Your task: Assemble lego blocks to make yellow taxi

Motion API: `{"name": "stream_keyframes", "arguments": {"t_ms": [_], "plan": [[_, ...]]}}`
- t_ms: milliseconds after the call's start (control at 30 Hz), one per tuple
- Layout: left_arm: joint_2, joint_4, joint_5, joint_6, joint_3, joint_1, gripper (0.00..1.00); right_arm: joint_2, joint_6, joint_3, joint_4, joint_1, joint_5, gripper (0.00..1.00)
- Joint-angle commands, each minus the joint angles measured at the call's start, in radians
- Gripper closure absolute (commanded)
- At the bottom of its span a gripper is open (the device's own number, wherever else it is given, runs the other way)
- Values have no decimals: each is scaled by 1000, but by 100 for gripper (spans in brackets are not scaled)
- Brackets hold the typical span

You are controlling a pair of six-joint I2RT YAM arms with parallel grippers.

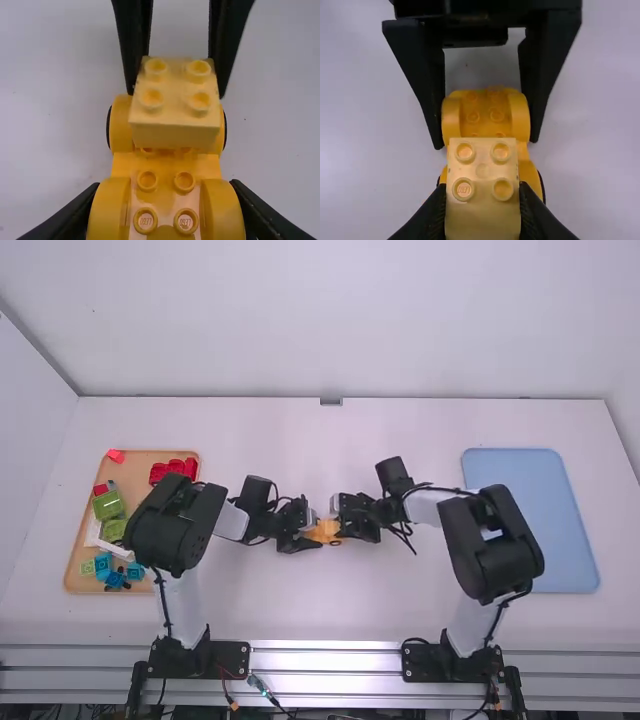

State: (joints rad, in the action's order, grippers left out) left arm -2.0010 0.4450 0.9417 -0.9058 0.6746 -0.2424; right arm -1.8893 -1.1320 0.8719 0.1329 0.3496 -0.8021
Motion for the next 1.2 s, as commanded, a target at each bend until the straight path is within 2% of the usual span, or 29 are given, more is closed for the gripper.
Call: {"name": "stream_keyframes", "arguments": {"t_ms": [0,333,433,533,567,633,667,833,1167], "plan": [[-10,-7,7,-7,5,0,48,13,6,-14,-1,-2,-5,87],[-10,-18,10,-7,6,0,47,13,14,-51,-70,-3,11,86],[-10,-18,10,-7,6,0,47,13,36,-54,-76,-1,37,80],[-10,-19,10,-7,6,0,46,13,36,-53,-77,-3,29,53],[-10,-19,10,-7,6,0,46,13,36,-53,-77,-3,27,52],[-10,-18,10,-7,6,0,45,14,33,-48,-84,-4,-13,36],[-10,-18,10,-7,6,0,45,14,33,-39,-83,-10,-29,34],[-10,-18,10,-7,6,0,45,46,33,-7,-72,-43,-153,31],[-10,-26,10,-3,16,0,45,53,32,-9,-27,-84,-124,28]]}}
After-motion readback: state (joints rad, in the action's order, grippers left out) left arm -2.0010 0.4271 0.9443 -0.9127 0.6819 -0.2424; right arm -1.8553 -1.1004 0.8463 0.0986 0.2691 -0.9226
